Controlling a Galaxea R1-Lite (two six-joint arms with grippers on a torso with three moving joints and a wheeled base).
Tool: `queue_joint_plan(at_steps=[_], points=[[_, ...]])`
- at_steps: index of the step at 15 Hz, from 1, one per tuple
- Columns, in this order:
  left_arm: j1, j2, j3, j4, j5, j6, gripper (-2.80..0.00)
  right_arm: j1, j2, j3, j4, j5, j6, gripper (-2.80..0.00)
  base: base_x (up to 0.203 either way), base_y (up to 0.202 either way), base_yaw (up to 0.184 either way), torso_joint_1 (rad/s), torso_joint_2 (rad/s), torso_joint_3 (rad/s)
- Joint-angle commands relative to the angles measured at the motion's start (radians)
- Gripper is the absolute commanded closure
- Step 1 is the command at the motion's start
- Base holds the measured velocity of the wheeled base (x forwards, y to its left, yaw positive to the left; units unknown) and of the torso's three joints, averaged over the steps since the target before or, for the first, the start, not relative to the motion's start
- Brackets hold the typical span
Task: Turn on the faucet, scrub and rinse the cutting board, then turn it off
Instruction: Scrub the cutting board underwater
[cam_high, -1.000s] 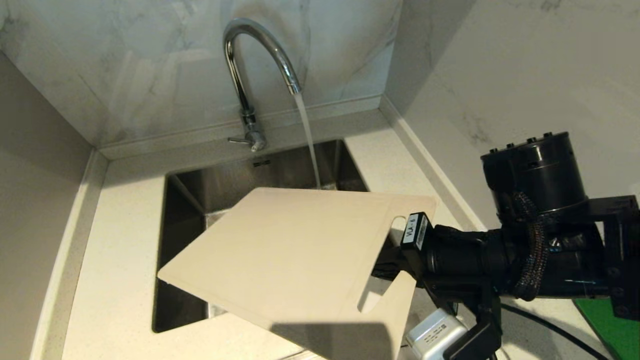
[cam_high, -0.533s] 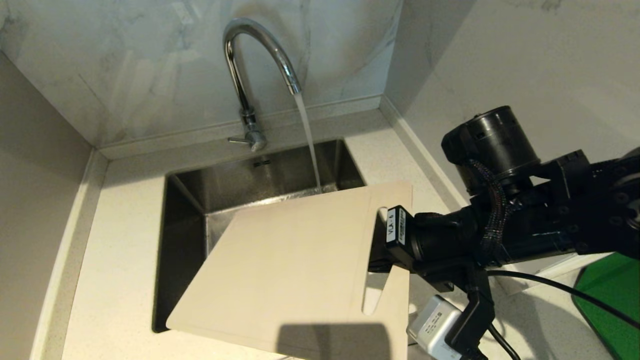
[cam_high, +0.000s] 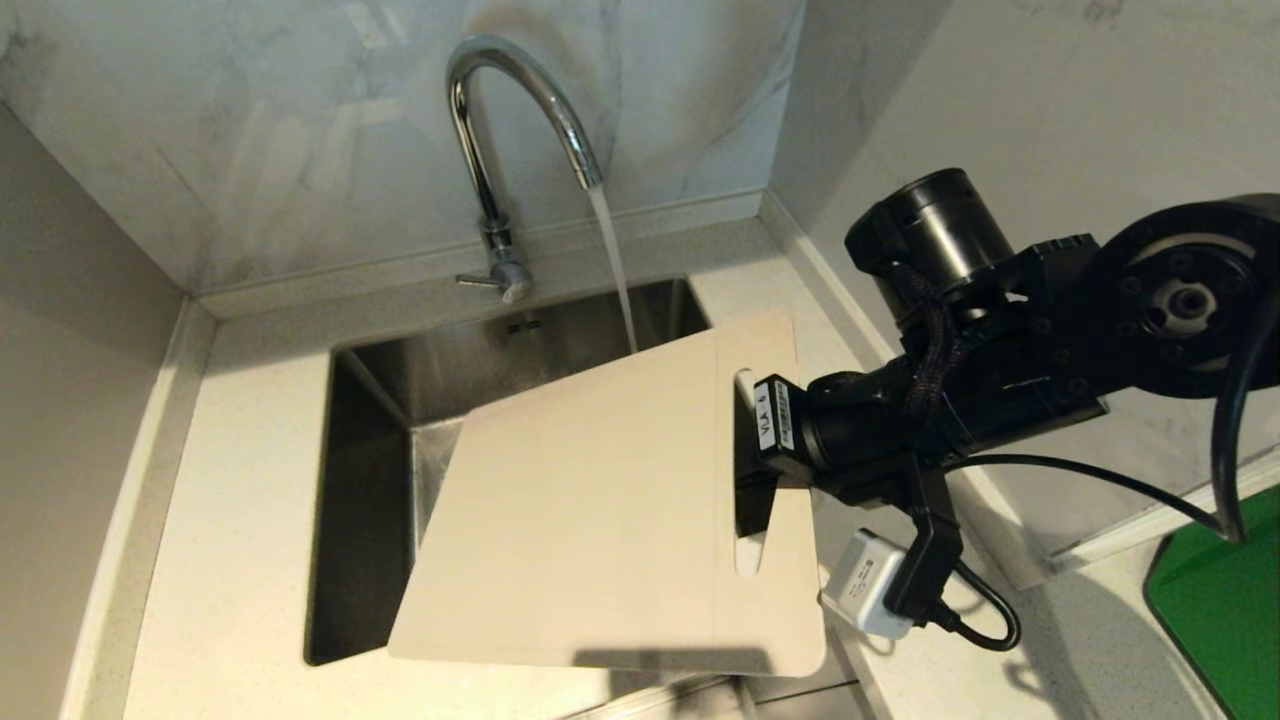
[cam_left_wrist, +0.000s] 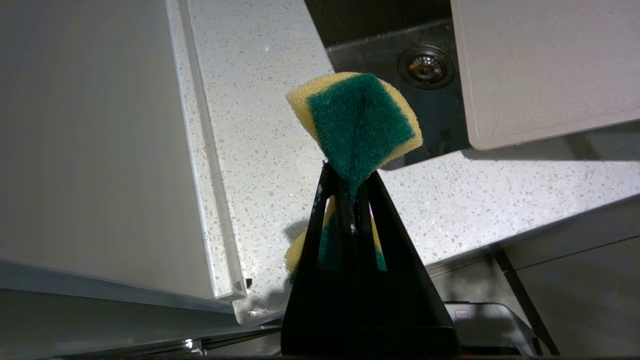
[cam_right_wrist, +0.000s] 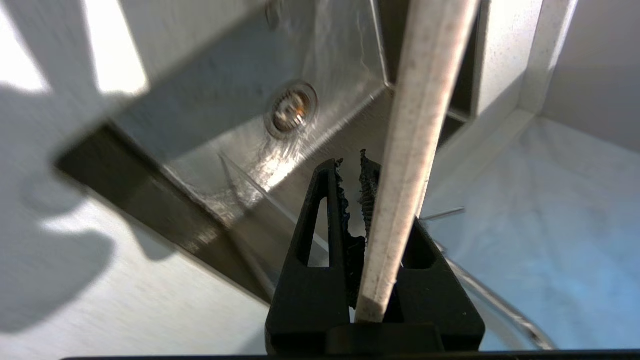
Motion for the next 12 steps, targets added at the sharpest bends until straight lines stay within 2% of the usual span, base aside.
queue_joint_plan(at_steps=[1,3,7,12], points=[[0.001,0.001,0.003,0.000,0.000,-0.001,0.00,-0.021,0.026,-0.037,0.002,-0.002,-0.060,0.00,0.000,0.000,0.000,0.000,0.00,0.000],[0.001,0.001,0.003,0.000,0.000,-0.002,0.00,-0.040,0.029,-0.057,-0.005,-0.043,-0.081,0.00,0.000,0.000,0.000,0.000,0.00,0.000],[0.000,0.001,0.003,0.000,0.000,-0.002,0.00,-0.055,0.087,-0.107,-0.015,-0.045,-0.152,0.00,0.000,0.000,0.000,0.000,0.00,0.000],[0.001,0.001,0.003,0.000,0.000,-0.002,0.00,-0.055,0.167,-0.188,-0.018,-0.041,-0.166,0.00,0.000,0.000,0.000,0.000,0.00,0.000]])
